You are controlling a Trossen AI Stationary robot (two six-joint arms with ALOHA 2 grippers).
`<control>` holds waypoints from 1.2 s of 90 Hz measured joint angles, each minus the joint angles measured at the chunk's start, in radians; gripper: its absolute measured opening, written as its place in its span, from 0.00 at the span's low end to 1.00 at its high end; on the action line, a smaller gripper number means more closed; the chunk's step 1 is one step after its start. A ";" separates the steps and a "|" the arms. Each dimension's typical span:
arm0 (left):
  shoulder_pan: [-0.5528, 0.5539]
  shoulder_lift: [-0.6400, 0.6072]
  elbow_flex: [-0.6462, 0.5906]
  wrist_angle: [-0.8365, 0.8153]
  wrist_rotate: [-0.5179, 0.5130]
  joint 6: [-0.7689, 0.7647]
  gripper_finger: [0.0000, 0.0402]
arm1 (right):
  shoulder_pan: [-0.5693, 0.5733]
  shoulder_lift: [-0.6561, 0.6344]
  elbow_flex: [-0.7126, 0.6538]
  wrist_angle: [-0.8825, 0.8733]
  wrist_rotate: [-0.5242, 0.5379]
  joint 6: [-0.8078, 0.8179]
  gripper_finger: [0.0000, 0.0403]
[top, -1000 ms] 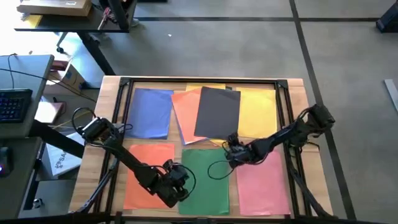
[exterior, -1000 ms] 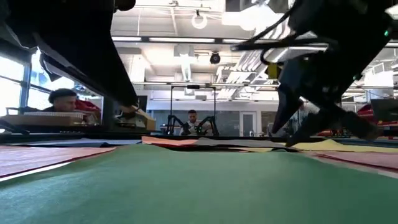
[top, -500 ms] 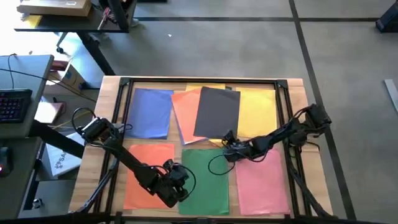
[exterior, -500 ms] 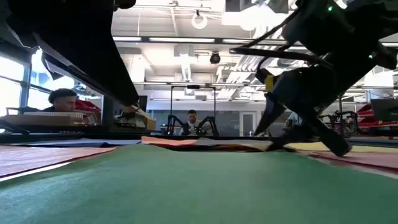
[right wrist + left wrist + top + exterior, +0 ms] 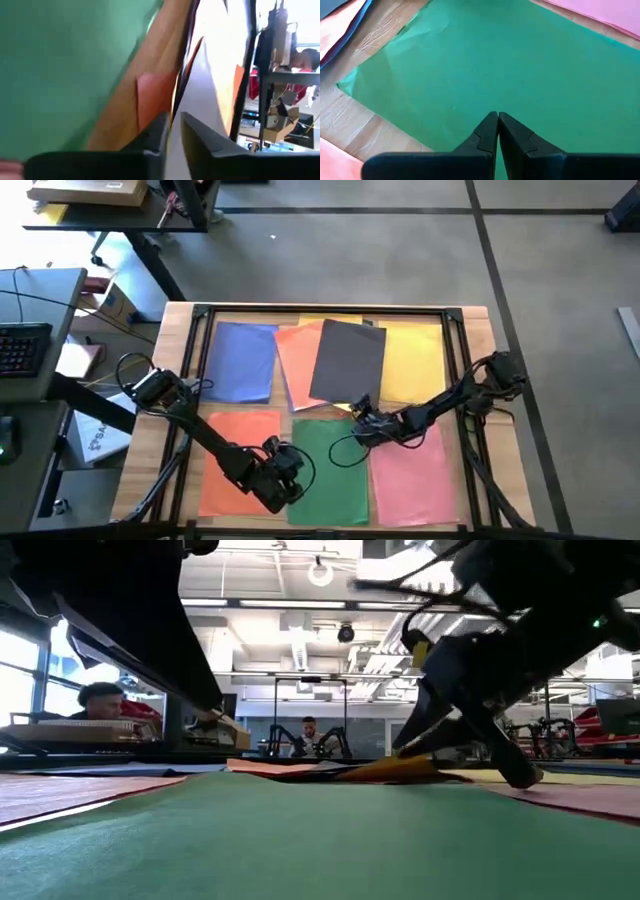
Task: Organize paper
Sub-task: Stack the yellow paper under the colored papers on the right yellow paper
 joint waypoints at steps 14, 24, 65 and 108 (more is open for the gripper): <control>0.000 0.000 0.000 0.000 0.000 -0.001 0.00 | 0.020 -0.015 0.039 -0.074 0.005 0.058 0.01; 0.000 0.000 0.000 0.000 -0.001 -0.001 0.00 | 0.019 -0.063 0.063 -0.178 0.008 0.139 0.00; 0.000 0.001 0.000 0.002 -0.018 0.009 0.00 | -0.047 -0.084 0.073 -0.460 -0.296 0.235 0.07; 0.001 0.001 0.000 0.001 -0.019 0.017 0.00 | -0.061 0.051 0.075 -0.276 -0.080 0.061 0.33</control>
